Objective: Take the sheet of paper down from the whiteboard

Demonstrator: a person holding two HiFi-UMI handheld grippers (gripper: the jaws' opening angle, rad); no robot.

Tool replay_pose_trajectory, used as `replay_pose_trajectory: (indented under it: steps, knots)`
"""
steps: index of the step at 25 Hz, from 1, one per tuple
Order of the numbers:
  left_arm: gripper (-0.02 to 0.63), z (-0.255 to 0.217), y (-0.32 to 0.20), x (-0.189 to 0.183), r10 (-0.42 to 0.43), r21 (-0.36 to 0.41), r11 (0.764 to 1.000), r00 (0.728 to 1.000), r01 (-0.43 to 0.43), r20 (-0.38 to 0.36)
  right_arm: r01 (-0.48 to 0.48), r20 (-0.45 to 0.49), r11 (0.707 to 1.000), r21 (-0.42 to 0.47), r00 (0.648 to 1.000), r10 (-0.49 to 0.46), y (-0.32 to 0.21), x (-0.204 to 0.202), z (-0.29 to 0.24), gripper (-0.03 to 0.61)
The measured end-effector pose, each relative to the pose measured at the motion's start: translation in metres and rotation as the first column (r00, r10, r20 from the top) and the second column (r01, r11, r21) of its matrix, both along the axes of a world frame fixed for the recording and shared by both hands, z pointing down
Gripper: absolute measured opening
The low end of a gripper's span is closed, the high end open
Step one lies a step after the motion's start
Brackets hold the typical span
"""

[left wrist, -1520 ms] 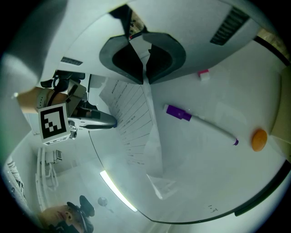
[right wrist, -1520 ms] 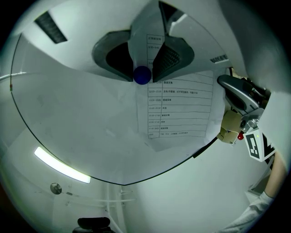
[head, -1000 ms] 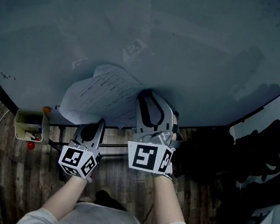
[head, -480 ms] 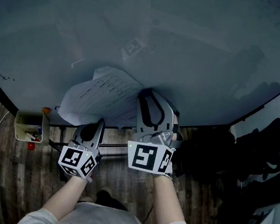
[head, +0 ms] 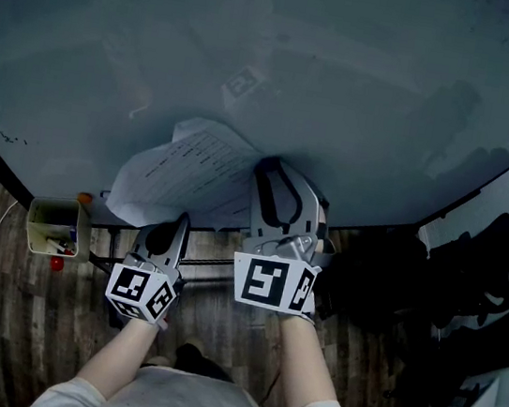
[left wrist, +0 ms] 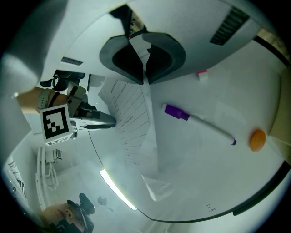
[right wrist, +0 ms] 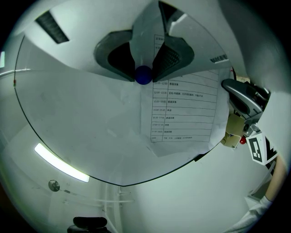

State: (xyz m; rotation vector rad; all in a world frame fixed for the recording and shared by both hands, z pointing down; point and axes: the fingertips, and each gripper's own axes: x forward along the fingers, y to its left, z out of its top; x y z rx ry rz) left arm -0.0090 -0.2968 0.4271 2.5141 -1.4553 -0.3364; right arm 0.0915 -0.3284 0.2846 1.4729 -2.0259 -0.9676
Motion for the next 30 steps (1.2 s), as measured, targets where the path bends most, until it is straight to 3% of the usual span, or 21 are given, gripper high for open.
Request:
replay_pose_trajectory:
  steps: [30]
  knots:
    - [0.023, 0.009, 0.01, -0.011, -0.048, -0.049, 0.998, 0.998, 0.046, -0.037, -0.013, 0.045, 1.0, -0.005, 0.999, 0.014, 0.001, 0.012, -0.005, 0.132]
